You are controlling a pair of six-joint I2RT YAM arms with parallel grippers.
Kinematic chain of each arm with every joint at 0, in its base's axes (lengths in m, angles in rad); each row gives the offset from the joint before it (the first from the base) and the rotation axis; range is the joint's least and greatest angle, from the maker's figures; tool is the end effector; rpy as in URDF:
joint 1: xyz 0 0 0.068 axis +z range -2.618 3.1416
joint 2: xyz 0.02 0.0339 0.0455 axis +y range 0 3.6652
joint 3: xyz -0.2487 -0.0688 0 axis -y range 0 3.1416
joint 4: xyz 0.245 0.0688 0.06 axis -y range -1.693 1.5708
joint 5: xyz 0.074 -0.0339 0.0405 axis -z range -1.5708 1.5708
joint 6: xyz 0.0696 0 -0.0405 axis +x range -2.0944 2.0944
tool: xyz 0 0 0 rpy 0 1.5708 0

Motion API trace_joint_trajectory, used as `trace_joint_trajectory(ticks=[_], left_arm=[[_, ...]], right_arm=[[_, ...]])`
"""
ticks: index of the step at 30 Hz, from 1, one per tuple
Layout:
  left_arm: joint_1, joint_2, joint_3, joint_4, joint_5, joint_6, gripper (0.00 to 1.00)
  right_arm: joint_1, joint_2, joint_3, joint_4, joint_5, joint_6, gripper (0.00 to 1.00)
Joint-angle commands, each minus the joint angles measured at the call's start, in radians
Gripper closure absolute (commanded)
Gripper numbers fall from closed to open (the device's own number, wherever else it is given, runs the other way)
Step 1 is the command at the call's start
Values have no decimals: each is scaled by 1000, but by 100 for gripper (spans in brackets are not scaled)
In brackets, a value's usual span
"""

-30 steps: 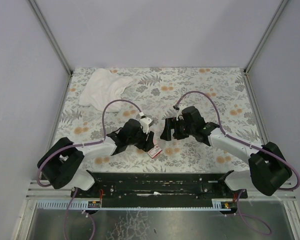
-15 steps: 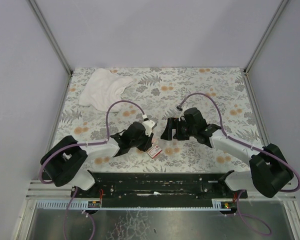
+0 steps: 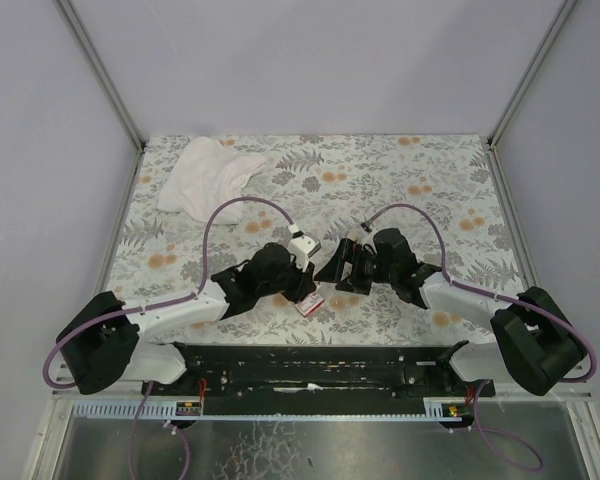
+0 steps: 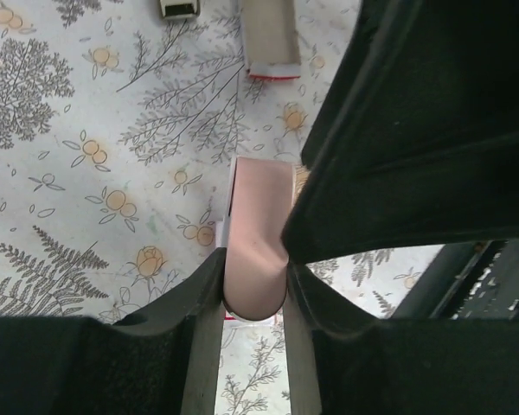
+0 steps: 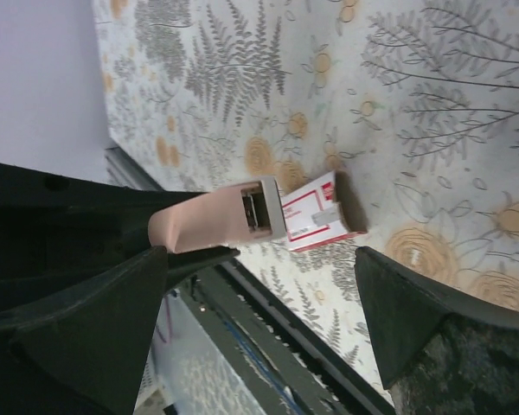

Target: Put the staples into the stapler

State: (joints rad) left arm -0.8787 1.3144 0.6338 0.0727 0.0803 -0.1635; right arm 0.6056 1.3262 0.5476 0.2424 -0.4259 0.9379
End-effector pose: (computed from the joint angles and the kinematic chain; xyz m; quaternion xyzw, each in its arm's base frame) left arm 0.1889 -0.2367 0.1646 0.3274 0.8231 -0.2612 0.3836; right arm 0.2257 0.1912 0.1553 0.0374 0.8551 0.4687 0.2183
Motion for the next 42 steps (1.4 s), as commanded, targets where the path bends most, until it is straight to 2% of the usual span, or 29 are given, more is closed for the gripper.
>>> trace_joint_trajectory(ticks=[1,4,8,17,23,25,27,31,36,38,42], left_arm=[[-17,-42,37,-1,38,-39,99],[-27,-48,53,3,60,-52,99],[-38,-54,66,26,65,-71,99],[-47,-24,72,98,58,-127,98],[-55,-8,76,120,65,-141,88],[-56,-6,75,124,67,-145,83],[-57,-5,75,126,68,-150,73],[-56,-11,70,132,67,-176,42],[-55,-70,50,150,29,-254,8],[-49,-102,47,143,13,-309,1],[7,-166,33,116,42,-475,0]], right_arm=[[-6,-9,-12,186,-76,132,4],[-5,1,-26,241,-107,181,6],[-4,2,-54,303,-127,237,14],[-4,-43,-132,408,-109,375,47],[-3,-74,-154,416,-92,404,66],[-4,-77,-155,414,-90,404,69],[-4,-79,-159,419,-87,409,72],[-4,-87,-168,434,-76,411,74],[-4,-103,-173,444,-63,406,75],[-4,-108,-174,452,-62,400,75],[-4,-121,-171,473,-69,388,75]])
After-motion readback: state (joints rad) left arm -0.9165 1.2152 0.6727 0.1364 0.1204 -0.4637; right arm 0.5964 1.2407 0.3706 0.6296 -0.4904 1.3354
